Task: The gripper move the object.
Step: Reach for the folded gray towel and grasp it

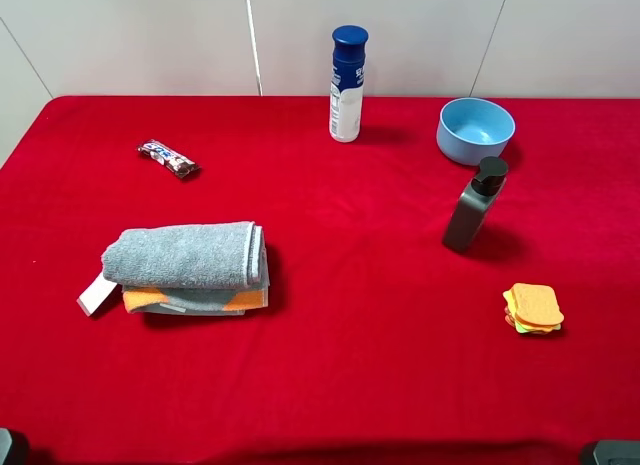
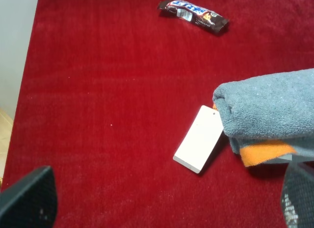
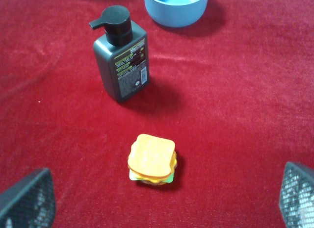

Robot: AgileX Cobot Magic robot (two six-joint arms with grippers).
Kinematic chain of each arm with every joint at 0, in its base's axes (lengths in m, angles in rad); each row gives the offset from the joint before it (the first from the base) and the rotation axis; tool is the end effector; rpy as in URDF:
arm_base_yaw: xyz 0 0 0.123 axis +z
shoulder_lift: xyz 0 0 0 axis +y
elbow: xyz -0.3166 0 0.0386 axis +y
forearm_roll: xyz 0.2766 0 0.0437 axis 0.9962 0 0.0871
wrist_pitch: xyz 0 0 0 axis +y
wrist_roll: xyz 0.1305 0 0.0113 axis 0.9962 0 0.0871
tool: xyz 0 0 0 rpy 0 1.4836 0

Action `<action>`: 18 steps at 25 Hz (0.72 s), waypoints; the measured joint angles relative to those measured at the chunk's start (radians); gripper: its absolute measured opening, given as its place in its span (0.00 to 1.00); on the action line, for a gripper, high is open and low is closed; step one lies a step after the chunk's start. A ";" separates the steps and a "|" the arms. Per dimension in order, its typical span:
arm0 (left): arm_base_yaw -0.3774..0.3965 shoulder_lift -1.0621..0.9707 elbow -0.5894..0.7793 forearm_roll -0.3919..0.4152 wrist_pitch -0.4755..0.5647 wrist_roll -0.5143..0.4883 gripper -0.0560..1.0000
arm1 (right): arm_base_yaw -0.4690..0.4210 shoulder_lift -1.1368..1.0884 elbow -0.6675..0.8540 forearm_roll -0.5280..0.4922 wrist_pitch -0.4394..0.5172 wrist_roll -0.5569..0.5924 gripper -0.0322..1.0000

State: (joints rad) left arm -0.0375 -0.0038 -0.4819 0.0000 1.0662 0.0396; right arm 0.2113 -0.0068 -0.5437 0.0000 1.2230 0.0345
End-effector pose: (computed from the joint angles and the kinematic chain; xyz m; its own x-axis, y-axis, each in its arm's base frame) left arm 0.0228 -0.0009 0.2660 -0.4714 0.0573 -0.8801 0.0562 0.9978 0.0349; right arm 0.0050 0.0011 0.2689 -0.5471 -0.0821 -0.8330 -0.1910 0.9812 0.0288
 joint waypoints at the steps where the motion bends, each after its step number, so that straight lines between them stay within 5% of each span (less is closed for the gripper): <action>1: 0.000 0.000 0.000 0.000 0.000 0.000 0.90 | 0.000 0.000 0.000 0.000 0.000 0.000 0.70; 18: 0.000 0.000 0.000 0.000 0.000 0.001 0.90 | 0.000 0.000 0.000 0.000 0.000 0.000 0.70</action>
State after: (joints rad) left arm -0.0375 -0.0038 -0.4819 0.0000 1.0662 0.0403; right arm 0.2113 -0.0068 -0.5437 0.0000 1.2230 0.0345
